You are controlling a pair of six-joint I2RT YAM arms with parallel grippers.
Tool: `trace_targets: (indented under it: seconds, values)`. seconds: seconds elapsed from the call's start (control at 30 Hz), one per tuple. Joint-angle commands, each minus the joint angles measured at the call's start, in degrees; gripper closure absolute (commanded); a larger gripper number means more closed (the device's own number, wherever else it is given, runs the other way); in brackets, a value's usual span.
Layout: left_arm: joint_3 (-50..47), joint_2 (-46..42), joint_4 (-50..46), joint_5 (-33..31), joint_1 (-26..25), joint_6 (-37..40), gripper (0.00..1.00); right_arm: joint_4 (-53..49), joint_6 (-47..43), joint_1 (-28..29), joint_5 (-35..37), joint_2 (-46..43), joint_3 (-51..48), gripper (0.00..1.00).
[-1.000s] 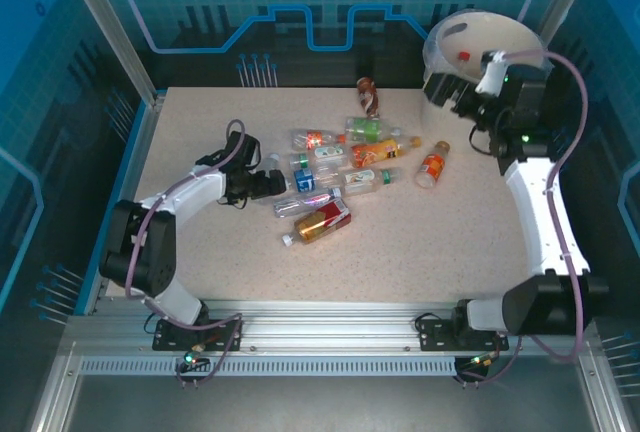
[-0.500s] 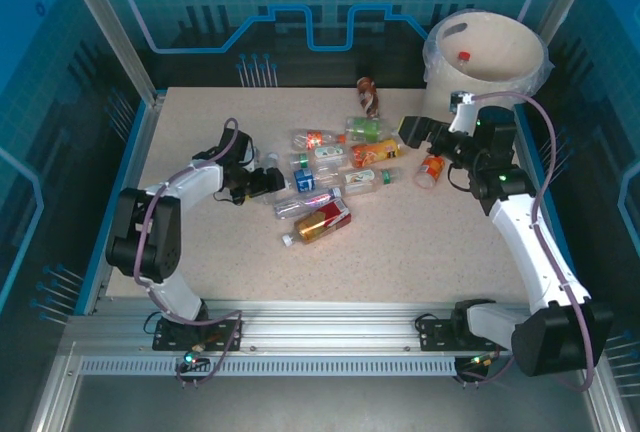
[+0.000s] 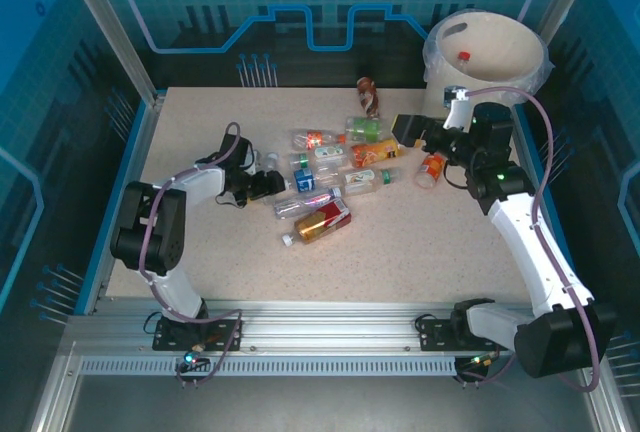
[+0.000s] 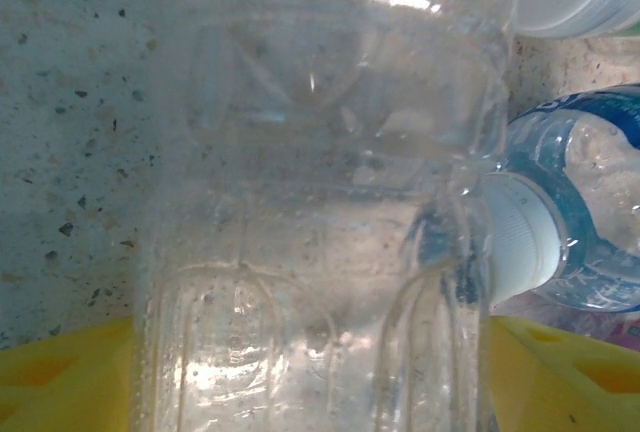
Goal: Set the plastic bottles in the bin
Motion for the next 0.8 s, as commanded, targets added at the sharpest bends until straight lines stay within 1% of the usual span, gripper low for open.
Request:
trace_targets:
  seconds: [0.0, 0.13, 0.27, 0.37, 0.5, 0.6, 0.7, 0.77]
  values:
    - [-0.87, 1.27, 1.78, 1.98, 0.8, 0.34, 0.24, -0.45, -1.0, 1.01, 0.99, -0.98, 1.97, 0.0]
    - [-1.46, -0.03, 2.39, 1.5, 0.8, 0.42, 0.38, -0.48, -1.0, 1.2, 1.45, -0.9, 2.28, 0.0]
    - [-2.62, -2.91, 3.43, -0.02, 0.8, 0.49, 0.46, -0.34, -0.74, 1.5, 1.84, -0.66, 2.41, 0.0]
    - [-3.84, -6.5, 3.82, -2.75, 0.8, 0.74, 0.47, -0.39, -0.65, 1.58, 1.84, -0.55, 2.43, 0.0]
    - [-5.77, -12.29, 5.58, -2.66, 0.72, 0.35, 0.48, -0.16, -0.22, 1.76, 1.86, -0.57, 2.26, 0.0]
    - [-7.53, -16.96, 8.94, -0.03, 0.63, -1.06, 0.49, 0.98, 0.43, 2.03, 1.71, -0.45, 1.9, 0.0]
    - [-8.39, -20.83, 12.28, 5.1, 0.38, -2.15, 0.5, 2.19, 0.84, 2.48, 0.68, -0.11, 1.88, 0.0]
    - [-8.09, -22.8, 13.34, 7.44, -0.73, -2.6, 0.51, 2.03, 0.76, 2.88, -0.42, 0.38, 2.59, 0.0]
